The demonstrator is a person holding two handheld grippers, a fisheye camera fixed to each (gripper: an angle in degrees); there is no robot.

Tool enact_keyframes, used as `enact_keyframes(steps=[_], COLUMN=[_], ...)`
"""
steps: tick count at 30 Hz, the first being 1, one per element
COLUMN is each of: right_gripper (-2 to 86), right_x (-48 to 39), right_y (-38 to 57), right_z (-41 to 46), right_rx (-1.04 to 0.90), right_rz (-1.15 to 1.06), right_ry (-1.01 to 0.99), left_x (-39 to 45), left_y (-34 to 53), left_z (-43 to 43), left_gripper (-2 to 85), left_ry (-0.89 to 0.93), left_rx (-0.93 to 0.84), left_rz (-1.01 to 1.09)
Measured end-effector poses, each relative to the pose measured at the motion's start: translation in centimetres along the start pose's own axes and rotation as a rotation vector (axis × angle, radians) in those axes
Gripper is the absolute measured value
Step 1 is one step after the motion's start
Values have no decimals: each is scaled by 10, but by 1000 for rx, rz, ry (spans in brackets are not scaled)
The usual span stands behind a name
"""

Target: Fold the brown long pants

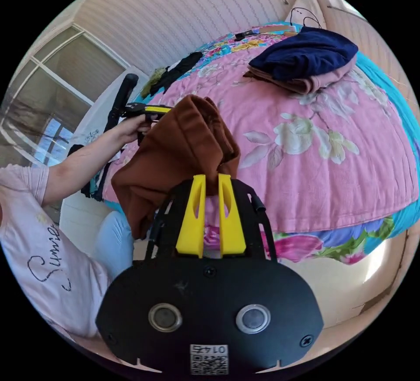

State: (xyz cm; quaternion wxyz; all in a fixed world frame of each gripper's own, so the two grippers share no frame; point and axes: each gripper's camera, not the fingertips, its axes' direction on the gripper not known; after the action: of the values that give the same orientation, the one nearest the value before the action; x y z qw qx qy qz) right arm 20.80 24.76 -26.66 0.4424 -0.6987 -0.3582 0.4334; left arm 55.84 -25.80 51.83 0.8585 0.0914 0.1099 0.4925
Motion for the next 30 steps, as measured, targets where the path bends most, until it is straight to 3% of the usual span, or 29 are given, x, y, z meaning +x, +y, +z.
enact_keyframes(steps=[3, 5, 8, 11, 13, 19, 24, 27, 30], right_gripper=[69, 85, 135, 232, 231, 47, 29, 30, 30], right_x=[-25, -51, -68, -57, -55, -63, -92, -119, -195], right_y=[23, 40, 59, 74, 82, 114, 106, 44, -45], right_z=[-22, -30, -28, -35, -48, -79, -131, -187, -272], right_rx=[189, 264, 330, 387, 383, 284, 274, 303, 400], right_rz=[66, 59, 89, 277, 311, 314, 170, 2, -233], right_ry=[-15, -148, -349, -422, -448, -385, -227, -150, 35], left_x=[40, 73, 127, 169, 187, 165, 177, 200, 202], left_y=[22, 38, 66, 92, 105, 151, 217, 242, 236], left_z=[-68, -99, -144, -187, -212, -347, -469, -527, -586], left_gripper=[-7, -9, -9, -10, -10, -10, -10, -10, -10], left_ry=[50, 67, 55, 46, 6, -10, -20, -44, 83], left_rx=[114, 149, 193, 233, 247, 430, 611, 767, 950], left_rz=[27, 73, 145, 187, 223, 30, -9, 70, 68])
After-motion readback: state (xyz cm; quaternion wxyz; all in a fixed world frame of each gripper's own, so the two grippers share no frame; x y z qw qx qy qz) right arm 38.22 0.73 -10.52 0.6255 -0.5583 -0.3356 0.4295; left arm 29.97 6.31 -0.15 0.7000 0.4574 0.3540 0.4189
